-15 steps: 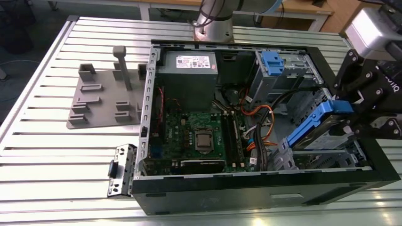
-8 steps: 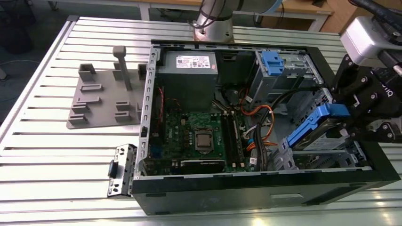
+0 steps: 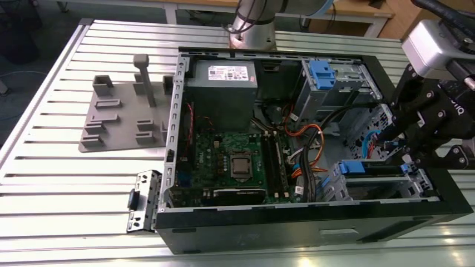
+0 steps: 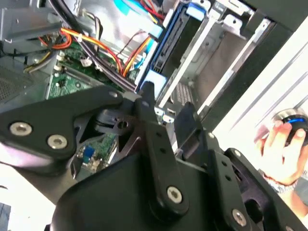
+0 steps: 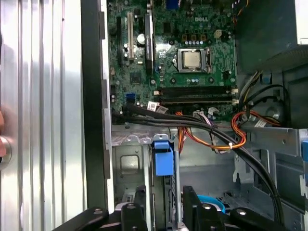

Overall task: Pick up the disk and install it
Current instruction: 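Insert the disk into the insertion slot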

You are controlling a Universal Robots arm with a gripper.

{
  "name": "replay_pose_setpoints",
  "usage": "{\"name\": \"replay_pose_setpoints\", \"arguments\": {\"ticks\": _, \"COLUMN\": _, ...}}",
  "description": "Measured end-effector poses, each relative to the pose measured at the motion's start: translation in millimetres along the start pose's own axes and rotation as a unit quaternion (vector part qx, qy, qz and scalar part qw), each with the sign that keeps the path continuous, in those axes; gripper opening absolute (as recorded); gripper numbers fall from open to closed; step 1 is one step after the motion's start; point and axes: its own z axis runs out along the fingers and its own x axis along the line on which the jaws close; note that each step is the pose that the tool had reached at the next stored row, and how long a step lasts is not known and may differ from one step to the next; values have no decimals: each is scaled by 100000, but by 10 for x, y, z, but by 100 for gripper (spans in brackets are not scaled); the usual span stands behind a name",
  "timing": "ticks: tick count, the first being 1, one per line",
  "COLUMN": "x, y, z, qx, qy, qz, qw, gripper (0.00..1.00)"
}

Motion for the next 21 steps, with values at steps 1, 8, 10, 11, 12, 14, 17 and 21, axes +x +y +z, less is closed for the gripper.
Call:
{"name": "replay_pose_setpoints", "arguments": {"ticks": 1, "x": 0, "y": 0, "z": 0, "qx": 0, "qy": 2, "qz": 1, "qw": 100000, "gripper": 44}}
{"name": "replay_pose_setpoints", "arguments": {"ticks": 8, "x": 0, "y": 0, "z": 3, "qx": 1, "qy": 5, "qz": 1, "qw": 100000, "gripper": 24}}
{"name": "replay_pose_setpoints", "arguments": {"ticks": 10, "x": 0, "y": 0, "z": 4, "qx": 0, "qy": 1, "qz": 0, "qw": 100000, "gripper": 18}}
{"name": "replay_pose_setpoints", "arguments": {"ticks": 11, "x": 0, "y": 0, "z": 5, "qx": -1, "qy": 1, "qz": 0, "qw": 100000, "gripper": 10}}
{"name": "replay_pose_setpoints", "arguments": {"ticks": 12, "x": 0, "y": 0, "z": 5, "qx": 1, "qy": 1, "qz": 2, "qw": 100000, "gripper": 10}}
{"name": "replay_pose_setpoints", "arguments": {"ticks": 14, "x": 0, "y": 0, "z": 6, "qx": 0, "qy": 2, "qz": 0, "qw": 100000, "gripper": 10}}
{"name": "replay_pose_setpoints", "arguments": {"ticks": 17, "x": 1, "y": -1, "z": 12, "qx": -1, "qy": -13, "qz": -2, "qw": 100000, "gripper": 10}}
{"name": "replay_pose_setpoints", "arguments": {"ticks": 21, "x": -3, "y": -108, "z": 78, "qx": -50, "qy": 8, "qz": 9, "qw": 100000, "gripper": 10}}
